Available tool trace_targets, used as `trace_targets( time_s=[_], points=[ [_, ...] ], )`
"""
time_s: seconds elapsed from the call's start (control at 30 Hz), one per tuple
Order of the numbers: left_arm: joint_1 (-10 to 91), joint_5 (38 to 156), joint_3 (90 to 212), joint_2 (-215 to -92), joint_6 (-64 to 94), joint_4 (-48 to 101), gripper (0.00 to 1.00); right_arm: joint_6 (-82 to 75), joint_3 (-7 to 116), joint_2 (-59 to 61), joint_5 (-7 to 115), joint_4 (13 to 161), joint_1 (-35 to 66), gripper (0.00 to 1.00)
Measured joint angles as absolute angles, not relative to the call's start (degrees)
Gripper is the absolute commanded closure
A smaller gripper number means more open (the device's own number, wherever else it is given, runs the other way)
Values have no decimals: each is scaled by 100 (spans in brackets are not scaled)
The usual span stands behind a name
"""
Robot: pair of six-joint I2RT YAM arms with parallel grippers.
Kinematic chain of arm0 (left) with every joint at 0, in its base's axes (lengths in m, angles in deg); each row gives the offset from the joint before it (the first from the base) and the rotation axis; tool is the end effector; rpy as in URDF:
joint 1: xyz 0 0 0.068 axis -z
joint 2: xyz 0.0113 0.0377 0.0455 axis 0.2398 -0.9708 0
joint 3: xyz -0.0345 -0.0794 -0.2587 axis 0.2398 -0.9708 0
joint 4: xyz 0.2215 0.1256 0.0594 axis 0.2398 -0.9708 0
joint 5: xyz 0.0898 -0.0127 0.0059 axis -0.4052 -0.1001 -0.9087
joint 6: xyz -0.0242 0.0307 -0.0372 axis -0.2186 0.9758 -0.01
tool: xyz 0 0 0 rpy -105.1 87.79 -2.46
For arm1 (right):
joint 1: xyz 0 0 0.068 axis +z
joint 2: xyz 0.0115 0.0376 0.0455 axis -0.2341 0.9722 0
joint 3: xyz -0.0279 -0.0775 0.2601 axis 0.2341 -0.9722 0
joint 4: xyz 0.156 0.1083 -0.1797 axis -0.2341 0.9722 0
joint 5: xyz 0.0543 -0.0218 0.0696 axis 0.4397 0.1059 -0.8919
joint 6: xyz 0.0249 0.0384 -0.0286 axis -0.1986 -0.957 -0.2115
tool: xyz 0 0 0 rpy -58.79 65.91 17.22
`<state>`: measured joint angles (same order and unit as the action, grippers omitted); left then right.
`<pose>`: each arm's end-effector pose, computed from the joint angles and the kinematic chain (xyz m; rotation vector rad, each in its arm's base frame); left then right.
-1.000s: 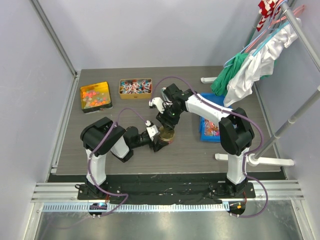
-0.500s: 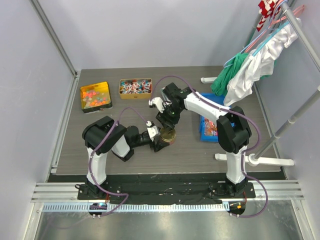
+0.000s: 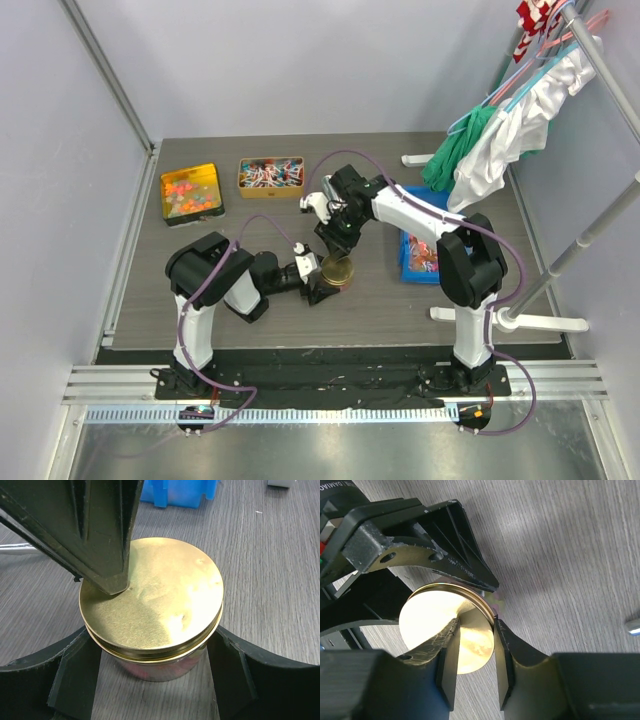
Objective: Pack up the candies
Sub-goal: Screw the bottle lid onto the packing bottle.
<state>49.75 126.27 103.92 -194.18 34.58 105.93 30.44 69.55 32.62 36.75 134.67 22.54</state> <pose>0.2251 -0.1896 0.0900 1.1000 1.4050 -0.9216 0.3195 0.2516 0.2193 -1.5439 2.3040 0.6579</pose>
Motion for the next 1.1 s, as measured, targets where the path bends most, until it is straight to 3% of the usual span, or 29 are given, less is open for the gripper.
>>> trace_targets(
  time_s=[1.1],
  points=[
    [5050,12771,10418,-19440,3452,10591,66,3560,5904,2392,3605,13826,1876,88]
  ],
)
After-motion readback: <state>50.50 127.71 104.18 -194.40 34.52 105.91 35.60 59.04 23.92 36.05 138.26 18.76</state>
